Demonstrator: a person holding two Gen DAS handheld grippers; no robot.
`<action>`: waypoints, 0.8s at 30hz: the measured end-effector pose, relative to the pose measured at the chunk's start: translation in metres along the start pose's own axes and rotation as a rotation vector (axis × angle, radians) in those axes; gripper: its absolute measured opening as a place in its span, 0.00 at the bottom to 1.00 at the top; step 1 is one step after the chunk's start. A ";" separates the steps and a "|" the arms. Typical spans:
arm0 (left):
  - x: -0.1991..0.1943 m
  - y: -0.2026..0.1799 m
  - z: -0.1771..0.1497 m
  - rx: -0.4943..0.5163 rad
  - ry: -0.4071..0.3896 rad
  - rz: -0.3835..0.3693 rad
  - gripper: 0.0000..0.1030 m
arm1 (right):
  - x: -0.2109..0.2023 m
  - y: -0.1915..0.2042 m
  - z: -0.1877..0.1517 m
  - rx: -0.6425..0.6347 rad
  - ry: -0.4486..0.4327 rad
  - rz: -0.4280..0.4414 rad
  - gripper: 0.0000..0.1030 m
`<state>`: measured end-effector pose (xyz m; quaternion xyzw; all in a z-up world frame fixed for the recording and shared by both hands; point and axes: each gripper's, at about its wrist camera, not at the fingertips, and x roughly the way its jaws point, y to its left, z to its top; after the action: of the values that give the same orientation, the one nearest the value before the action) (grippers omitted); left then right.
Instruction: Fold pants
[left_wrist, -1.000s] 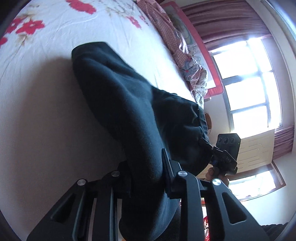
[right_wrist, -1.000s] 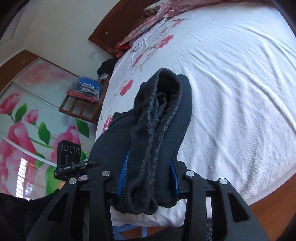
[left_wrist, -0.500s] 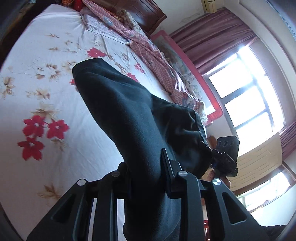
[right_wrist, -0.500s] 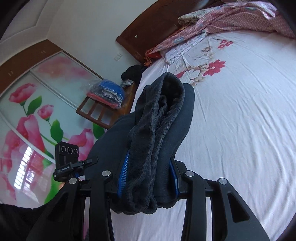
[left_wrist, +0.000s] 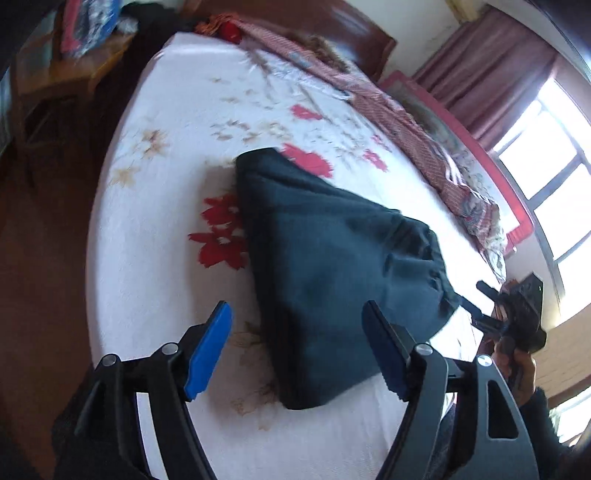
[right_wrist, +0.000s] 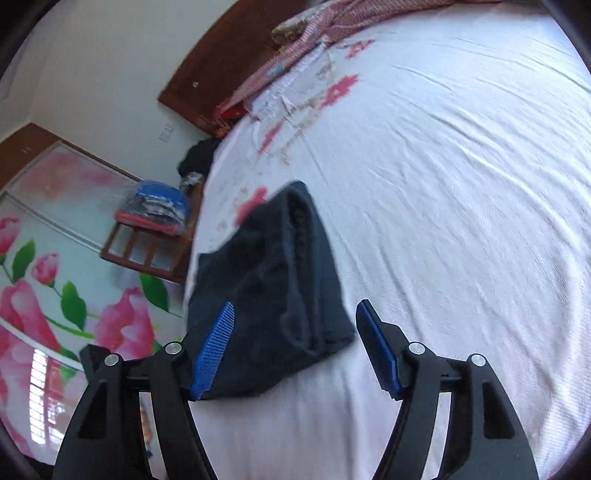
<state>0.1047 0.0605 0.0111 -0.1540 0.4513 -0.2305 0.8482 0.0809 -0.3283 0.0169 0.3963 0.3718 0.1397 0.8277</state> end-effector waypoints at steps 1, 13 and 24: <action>0.003 -0.022 0.003 0.061 -0.007 -0.032 0.79 | 0.008 0.016 0.008 -0.033 0.010 0.024 0.66; 0.039 -0.048 -0.039 0.163 0.100 -0.074 0.80 | 0.264 0.147 0.019 -0.079 0.502 0.251 0.66; 0.048 -0.053 -0.065 0.215 0.033 -0.034 0.80 | 0.360 0.142 0.022 -0.078 0.607 0.054 0.63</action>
<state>0.0601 -0.0134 -0.0324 -0.0662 0.4350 -0.2944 0.8483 0.3524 -0.0594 -0.0477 0.3141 0.5859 0.2879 0.6893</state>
